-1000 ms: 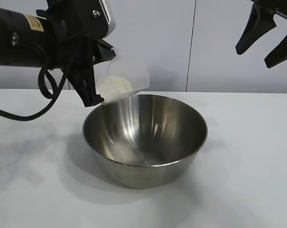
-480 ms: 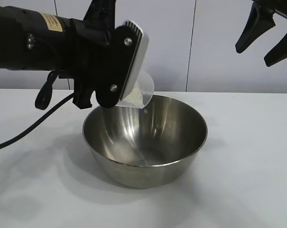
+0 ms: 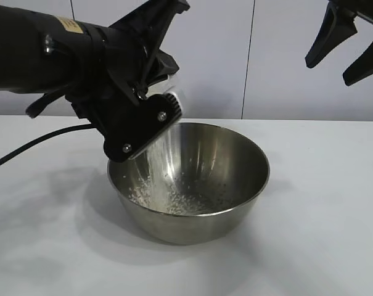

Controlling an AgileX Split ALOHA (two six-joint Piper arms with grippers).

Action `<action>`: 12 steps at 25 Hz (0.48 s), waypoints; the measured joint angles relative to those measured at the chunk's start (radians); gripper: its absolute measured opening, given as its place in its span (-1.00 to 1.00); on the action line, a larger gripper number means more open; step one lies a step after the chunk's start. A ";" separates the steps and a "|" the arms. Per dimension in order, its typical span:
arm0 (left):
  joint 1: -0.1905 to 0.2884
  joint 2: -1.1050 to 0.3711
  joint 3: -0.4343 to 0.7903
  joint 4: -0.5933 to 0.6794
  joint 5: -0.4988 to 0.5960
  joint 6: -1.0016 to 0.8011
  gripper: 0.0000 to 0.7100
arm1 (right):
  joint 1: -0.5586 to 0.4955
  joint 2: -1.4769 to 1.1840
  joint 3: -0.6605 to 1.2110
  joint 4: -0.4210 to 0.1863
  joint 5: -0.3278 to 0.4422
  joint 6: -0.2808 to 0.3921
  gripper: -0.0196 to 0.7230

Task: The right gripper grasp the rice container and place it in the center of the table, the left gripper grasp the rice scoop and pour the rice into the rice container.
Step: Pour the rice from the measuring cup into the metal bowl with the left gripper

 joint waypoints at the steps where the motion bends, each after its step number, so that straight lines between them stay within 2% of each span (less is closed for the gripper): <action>1: -0.017 0.000 0.000 -0.030 -0.002 0.031 -0.97 | 0.000 0.000 0.000 0.000 0.000 0.000 0.19; 6: -0.082 0.000 0.000 -0.137 -0.019 0.157 -0.97 | 0.000 0.000 0.000 0.000 0.000 0.000 0.19; 12: -0.087 0.000 0.000 -0.172 -0.022 0.219 -0.97 | 0.000 0.000 0.000 0.000 0.000 0.000 0.19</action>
